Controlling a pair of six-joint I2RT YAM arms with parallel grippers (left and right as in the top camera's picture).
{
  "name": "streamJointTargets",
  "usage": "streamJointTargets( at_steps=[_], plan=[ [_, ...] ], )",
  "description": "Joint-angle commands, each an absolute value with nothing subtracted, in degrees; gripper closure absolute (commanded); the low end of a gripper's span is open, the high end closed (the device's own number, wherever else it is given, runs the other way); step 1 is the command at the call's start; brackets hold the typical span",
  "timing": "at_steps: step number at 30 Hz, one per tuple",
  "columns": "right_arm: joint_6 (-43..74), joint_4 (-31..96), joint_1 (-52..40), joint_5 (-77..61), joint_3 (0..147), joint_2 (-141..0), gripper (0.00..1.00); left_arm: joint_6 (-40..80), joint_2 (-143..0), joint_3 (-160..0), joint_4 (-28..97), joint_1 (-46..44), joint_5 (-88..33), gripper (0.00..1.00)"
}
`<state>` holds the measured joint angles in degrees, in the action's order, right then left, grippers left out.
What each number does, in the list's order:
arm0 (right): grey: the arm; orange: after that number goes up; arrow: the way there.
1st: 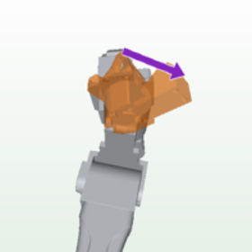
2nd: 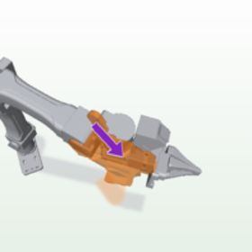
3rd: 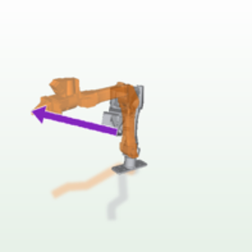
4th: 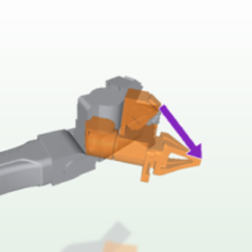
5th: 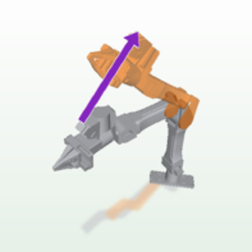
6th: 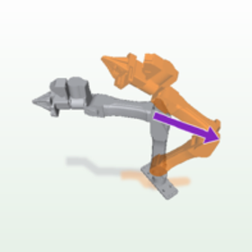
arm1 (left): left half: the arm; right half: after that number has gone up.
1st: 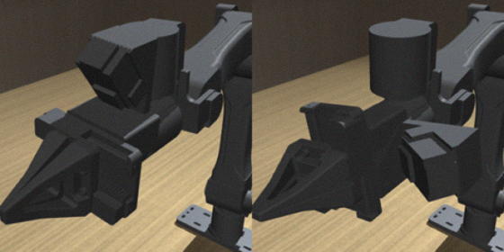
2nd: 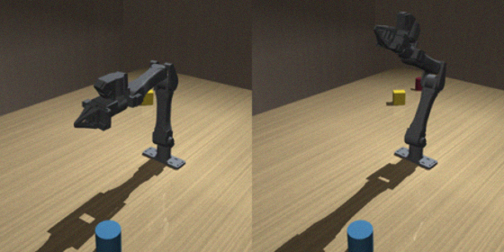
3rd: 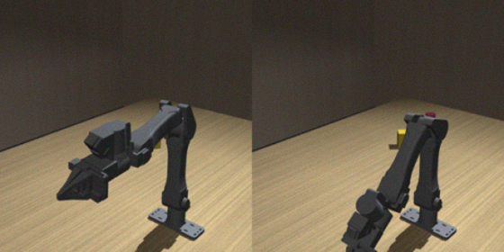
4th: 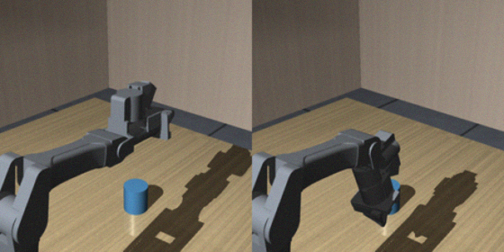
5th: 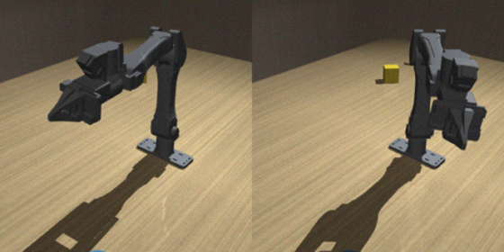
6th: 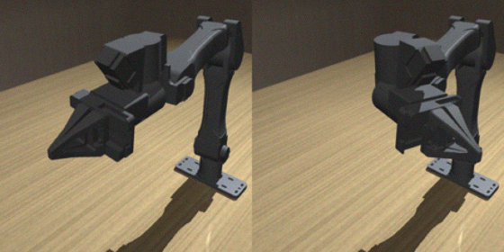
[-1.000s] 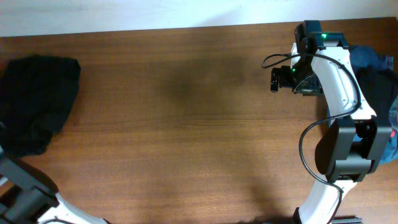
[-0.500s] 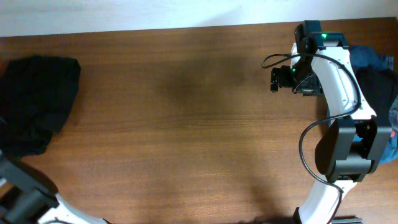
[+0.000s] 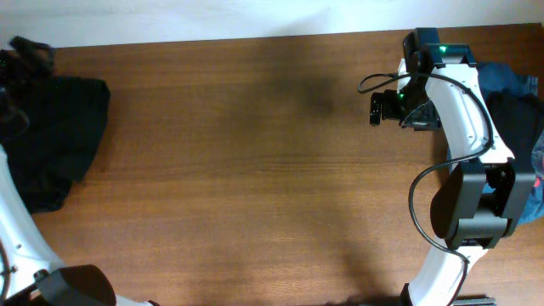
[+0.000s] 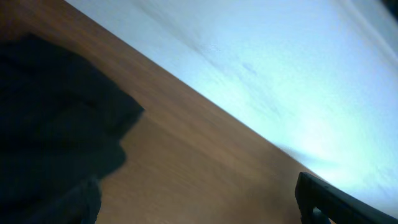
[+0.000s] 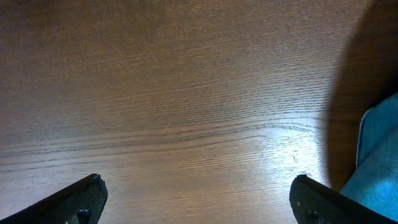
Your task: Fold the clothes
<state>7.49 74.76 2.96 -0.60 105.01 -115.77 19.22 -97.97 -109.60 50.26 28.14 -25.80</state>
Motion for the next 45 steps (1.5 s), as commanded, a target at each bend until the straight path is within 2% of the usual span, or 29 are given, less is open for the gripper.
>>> streamJointTargets(
  at_steps=[1,35,45],
  plan=[
    [7.3,74.6,3.0,0.3,106.1,-113.7,0.01,18.8,-98.5,-109.2,50.4,27.0,-27.0,0.01],
    [7.3,74.6,3.0,0.3,106.1,-113.3,0.01,18.8,-98.5,-109.2,50.4,26.7,-27.0,0.01],
    [7.3,74.6,-3.4,0.3,106.1,-96.5,0.01,18.8,-98.5,-109.2,50.4,26.7,-27.0,0.01]
  ],
)
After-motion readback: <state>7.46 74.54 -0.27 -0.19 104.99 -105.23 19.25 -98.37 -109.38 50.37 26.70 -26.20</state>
